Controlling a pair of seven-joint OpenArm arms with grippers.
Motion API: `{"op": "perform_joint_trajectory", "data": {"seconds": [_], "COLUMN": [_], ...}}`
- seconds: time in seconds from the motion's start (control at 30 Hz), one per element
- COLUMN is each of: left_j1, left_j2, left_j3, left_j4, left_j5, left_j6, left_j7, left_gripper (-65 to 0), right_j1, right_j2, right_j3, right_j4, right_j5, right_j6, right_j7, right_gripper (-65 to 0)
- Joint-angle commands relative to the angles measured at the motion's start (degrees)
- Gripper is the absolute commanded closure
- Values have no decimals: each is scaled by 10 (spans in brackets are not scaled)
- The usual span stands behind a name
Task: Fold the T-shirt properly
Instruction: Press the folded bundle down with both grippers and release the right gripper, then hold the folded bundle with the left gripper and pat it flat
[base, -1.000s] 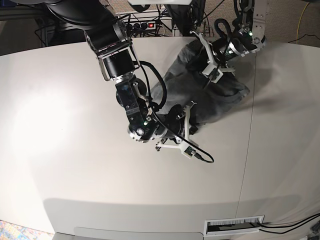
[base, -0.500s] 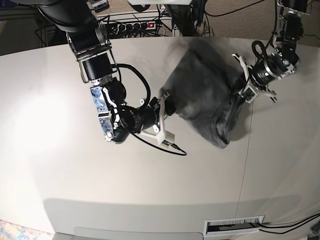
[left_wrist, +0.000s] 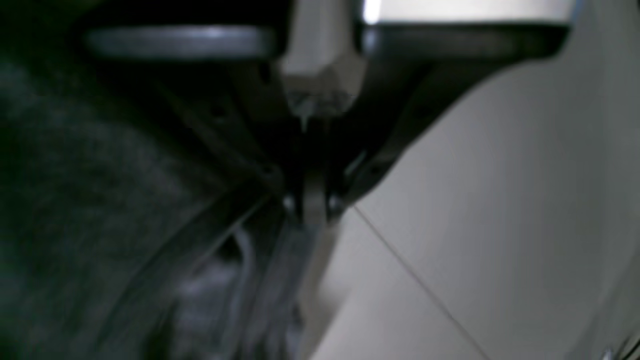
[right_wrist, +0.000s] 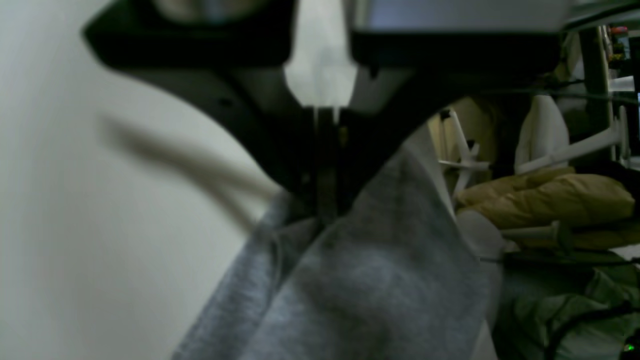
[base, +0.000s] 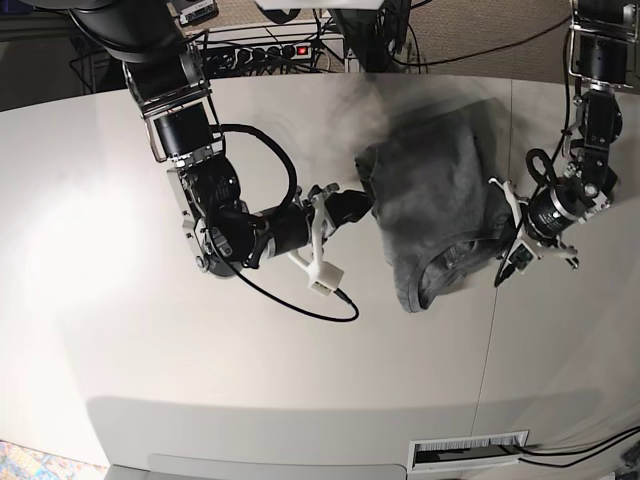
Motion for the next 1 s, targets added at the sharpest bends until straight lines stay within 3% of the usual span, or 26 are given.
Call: {"op": "perform_joint_trajectory", "data": {"seconds": [0.0,0.17,0.3,0.43,0.53,0.77,0.87,0.97], "left_j1": [-9,-1,33,94,133,192,203,195], "left_j2": [-12,-11,-9,26,61,127,127,110], "left_j3": [-5,-5,-5,-4,-4,-4,-4,-4], "left_j4": [29,157,244,257,255,207,153,99], "left_j5": [-24,-152,-255,-253,-240,-145,-96,-95], "left_j6": [-2,-5,25,28,28,22,-2,-7], "left_j7": [2,144,218,203,160,123,83,73], "left_gripper": [0,0,0,0,0,0,0,0], "right_j1": [17,18,18,18,18,18,18,18], "right_j2": [-1,0,0,0,0,0,0,0], "right_j3": [2,21,85,163,202,219,219,219], "right_j4": [9,9,27,69,100,143,144,144], "right_j5": [14,12,-15,-90,-128,-209,-220,-225], "right_j6": [2,2,3,4,4,3,3,3], "right_j7": [8,8,8,8,38,60,61,61], "right_gripper": [0,0,0,0,0,0,0,0]}}
